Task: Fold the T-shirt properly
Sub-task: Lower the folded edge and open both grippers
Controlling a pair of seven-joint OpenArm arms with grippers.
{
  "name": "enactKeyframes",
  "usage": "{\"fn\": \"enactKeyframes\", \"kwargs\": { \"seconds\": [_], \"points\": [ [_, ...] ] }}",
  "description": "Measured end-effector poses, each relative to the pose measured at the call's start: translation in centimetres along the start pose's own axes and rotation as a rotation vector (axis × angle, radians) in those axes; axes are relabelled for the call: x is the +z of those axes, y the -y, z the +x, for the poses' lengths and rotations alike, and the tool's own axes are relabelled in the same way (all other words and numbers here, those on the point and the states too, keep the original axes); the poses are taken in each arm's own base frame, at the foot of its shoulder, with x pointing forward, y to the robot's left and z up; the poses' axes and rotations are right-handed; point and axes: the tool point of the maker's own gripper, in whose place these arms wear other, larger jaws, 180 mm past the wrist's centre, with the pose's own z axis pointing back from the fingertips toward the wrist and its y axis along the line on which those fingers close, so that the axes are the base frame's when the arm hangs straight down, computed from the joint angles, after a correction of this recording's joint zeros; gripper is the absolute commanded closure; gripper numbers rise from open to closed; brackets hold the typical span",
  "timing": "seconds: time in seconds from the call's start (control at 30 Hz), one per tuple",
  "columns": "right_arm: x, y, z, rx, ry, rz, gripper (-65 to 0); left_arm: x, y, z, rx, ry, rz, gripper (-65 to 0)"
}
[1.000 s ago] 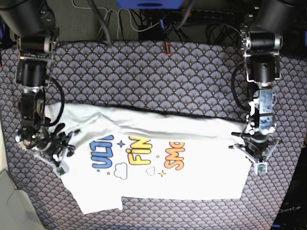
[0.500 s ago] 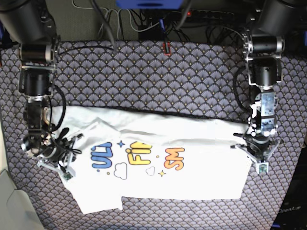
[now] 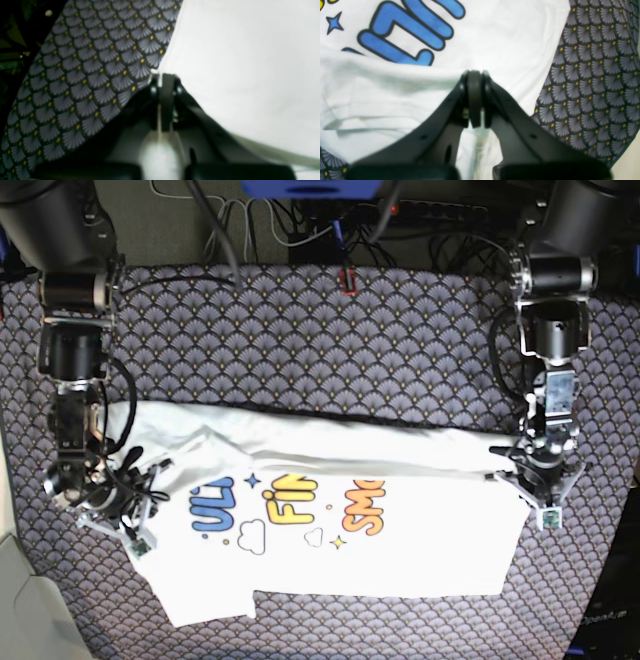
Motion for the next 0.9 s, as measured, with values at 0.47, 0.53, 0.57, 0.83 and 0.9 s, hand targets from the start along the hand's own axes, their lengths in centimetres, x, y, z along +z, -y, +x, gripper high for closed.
{"fn": "enactKeyframes", "kwargs": {
  "seconds": [0.47,0.53,0.57,0.83,0.9],
  "points": [
    [0.2,0.5,0.9,0.000,0.035,-0.008,0.0,0.0,-1.3,0.3,-0.007,0.008,0.019,-1.0],
    [0.0,0.5,0.8,-0.006,0.033,-0.003,0.0,0.0,-1.3,0.3,-0.006,0.009,0.019,-1.0],
    [-0.2,0.6,0.4,-0.019,0.022,-0.004,0.0,0.0,-1.3,0.3,-0.007,0.010,0.019,-1.0],
    [-0.7,1.5,-1.7,-0.080,0.017,-0.013,0.0,-0.1,-1.0,0.6,-0.004,0.009,0.015,-1.4],
    [-0.5,1.9,-1.8,-0.081,0.016,-0.020,-0.1,-0.2,-1.0,1.1,-0.002,0.020,0.015,-1.4]
  ]
}}
